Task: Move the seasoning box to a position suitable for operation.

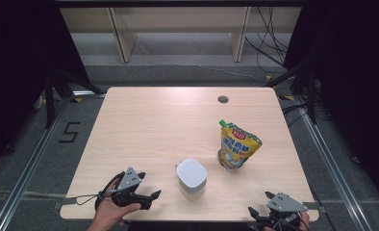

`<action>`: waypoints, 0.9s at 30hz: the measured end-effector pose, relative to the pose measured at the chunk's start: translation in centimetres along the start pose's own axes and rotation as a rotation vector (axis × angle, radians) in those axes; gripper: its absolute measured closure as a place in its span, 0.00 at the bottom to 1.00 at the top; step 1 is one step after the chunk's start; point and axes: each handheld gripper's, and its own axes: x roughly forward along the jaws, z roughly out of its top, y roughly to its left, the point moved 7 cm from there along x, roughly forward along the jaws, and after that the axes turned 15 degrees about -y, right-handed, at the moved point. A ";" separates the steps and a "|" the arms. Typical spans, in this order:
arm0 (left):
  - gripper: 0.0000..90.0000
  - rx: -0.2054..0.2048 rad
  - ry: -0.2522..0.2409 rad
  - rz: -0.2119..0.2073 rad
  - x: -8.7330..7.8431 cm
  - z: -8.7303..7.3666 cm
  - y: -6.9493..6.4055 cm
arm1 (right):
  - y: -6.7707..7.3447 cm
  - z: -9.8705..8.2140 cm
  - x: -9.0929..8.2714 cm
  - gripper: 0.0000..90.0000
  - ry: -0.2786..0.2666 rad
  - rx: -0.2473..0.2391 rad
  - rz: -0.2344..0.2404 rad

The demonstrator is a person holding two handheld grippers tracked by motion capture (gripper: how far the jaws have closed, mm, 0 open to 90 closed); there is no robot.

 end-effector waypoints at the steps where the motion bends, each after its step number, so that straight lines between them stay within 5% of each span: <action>1: 0.17 0.022 -0.007 0.002 0.2 0.2 0.2 | 0.0 0.0 0.0 0.27 0.002 0.003 0.003; 10: 0.45 0.036 -0.034 -0.022 1.6 1.5 1.9 | 0.2 0.0 0.0 0.27 0.000 0.028 -0.008; 27: 0.69 0.127 -0.062 -0.103 5.8 2.9 0.4 | 0.1 0.0 0.2 0.27 0.004 -0.002 0.012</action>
